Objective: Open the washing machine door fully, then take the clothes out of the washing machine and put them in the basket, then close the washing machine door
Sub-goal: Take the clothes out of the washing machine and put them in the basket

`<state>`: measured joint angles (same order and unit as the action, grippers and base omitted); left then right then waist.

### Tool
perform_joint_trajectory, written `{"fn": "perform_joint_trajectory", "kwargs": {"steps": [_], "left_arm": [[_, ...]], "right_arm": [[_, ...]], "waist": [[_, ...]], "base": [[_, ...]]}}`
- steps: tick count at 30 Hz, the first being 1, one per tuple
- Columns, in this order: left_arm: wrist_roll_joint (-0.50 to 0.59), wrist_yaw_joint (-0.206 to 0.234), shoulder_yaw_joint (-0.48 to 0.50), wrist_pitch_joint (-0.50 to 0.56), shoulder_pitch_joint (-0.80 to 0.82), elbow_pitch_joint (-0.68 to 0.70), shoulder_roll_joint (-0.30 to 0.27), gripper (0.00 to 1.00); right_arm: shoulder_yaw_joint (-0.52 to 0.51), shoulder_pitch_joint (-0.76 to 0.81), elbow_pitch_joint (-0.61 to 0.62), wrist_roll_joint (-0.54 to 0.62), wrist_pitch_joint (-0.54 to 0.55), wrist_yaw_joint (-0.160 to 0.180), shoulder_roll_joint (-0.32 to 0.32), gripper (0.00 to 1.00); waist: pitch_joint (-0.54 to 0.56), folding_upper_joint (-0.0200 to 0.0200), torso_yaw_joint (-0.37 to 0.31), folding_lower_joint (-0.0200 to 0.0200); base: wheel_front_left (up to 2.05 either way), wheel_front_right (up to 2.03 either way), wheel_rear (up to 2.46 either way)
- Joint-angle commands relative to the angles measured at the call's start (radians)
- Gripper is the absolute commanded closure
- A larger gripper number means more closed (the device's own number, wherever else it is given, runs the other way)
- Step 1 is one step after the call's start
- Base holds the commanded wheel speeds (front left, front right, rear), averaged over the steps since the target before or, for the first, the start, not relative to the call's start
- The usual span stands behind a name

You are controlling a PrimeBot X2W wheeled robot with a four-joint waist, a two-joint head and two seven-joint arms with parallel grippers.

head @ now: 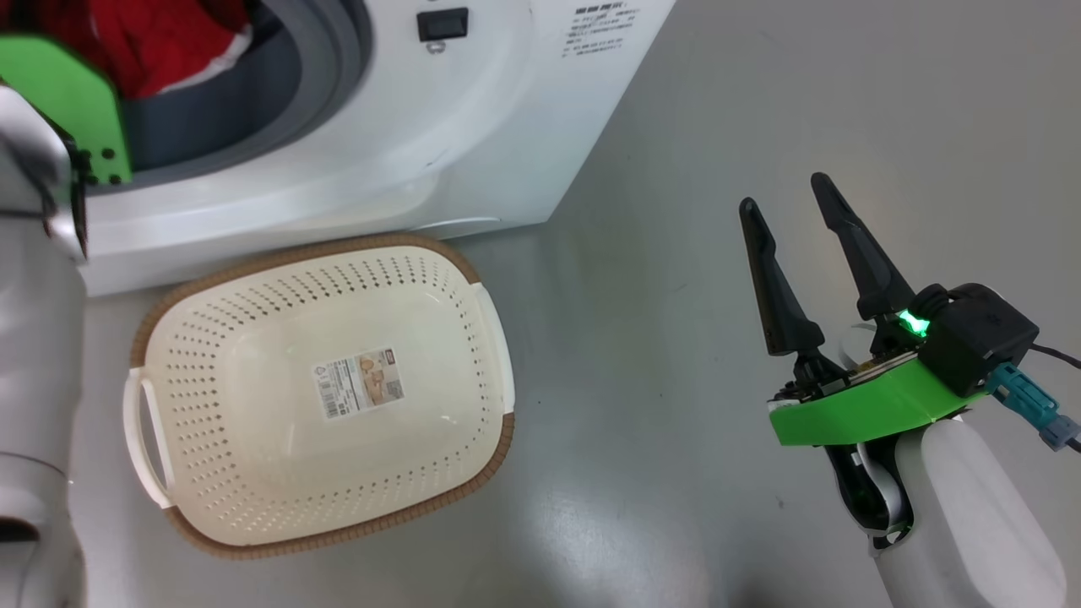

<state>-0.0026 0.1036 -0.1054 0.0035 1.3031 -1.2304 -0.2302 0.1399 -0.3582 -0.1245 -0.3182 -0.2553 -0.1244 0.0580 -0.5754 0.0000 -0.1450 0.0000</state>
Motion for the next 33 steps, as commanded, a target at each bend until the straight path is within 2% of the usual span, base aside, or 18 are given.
{"fn": "perform_joint_trajectory", "kwargs": {"steps": [1, 9, 13, 22, 33], "left_arm": [[-0.037, -0.013, 0.036, -0.039, -0.030, 0.036, -0.031, 1.00], [-0.148, -0.072, 0.112, -0.208, -0.097, 0.095, 0.003, 1.00], [-0.178, -0.096, 0.129, -0.252, -0.141, 0.147, 0.015, 1.00], [-0.187, -0.102, 0.141, -0.265, -0.272, 0.334, 0.033, 1.00], [-0.191, -0.136, 0.165, -0.265, -0.495, 0.626, 0.072, 1.00]], "right_arm": [[0.013, 0.005, 0.023, -0.008, -0.006, -0.006, 0.004, 0.00], [0.000, 0.029, 0.019, -0.001, -0.006, -0.006, 0.014, 0.00], [-0.003, 0.041, 0.012, 0.001, -0.006, -0.006, 0.017, 0.00], [-0.001, 0.062, 0.001, 0.000, -0.006, -0.006, 0.021, 0.00], [0.002, 0.086, -0.021, -0.001, -0.006, -0.006, 0.022, 0.00]], "waist": [[0.018, 0.0000, 0.009, 0.0000], [0.067, 0.0000, 0.029, 0.0000], [0.097, 0.0000, 0.040, 0.0000], [0.161, 0.0000, 0.058, 0.0000], [0.241, 0.0000, 0.071, 0.0000]], "base": [[0.00, 0.00, 0.00], [0.00, 0.00, 0.00], [0.00, 0.00, 0.00], [0.00, 0.00, 0.00], [0.00, 0.00, 0.00]]}}
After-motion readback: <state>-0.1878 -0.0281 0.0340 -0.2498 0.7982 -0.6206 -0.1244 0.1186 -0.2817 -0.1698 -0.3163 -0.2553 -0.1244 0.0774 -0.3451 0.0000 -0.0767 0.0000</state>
